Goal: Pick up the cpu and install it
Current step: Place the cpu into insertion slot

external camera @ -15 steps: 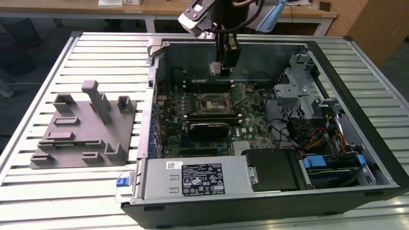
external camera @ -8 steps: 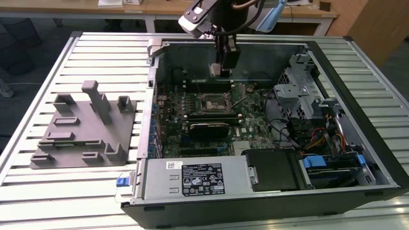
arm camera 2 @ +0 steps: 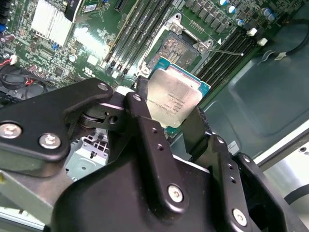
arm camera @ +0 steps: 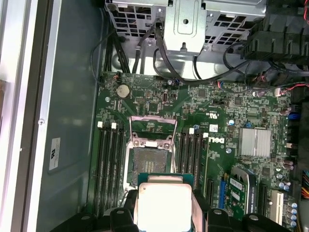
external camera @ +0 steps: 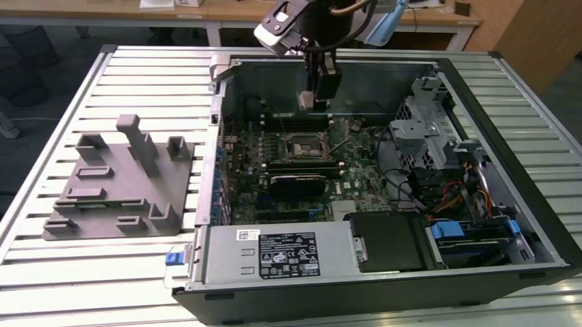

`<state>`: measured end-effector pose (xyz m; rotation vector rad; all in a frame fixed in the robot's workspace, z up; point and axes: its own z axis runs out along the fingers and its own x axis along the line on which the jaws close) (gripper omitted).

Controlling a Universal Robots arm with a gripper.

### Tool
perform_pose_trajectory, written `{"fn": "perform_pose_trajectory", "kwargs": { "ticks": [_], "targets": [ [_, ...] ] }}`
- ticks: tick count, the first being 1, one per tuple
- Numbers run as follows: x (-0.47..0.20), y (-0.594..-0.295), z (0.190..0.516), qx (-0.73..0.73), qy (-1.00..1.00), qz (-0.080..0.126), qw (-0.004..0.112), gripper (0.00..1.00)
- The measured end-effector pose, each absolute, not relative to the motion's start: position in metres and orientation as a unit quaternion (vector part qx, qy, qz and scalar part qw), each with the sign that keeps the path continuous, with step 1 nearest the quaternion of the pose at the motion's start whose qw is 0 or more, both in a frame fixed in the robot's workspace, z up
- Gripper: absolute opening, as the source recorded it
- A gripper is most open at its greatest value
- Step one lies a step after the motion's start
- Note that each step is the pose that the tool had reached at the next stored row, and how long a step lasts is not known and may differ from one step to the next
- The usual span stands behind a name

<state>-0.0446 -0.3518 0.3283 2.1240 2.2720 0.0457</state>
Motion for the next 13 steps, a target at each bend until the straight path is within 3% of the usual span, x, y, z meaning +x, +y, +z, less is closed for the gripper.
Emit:
{"fn": "perform_pose_trajectory", "kwargs": {
  "ticks": [13],
  "targets": [
    [-0.0445,-0.3518,0.3245,0.683,0.730,0.015,0.016,0.53]
  ]
}}
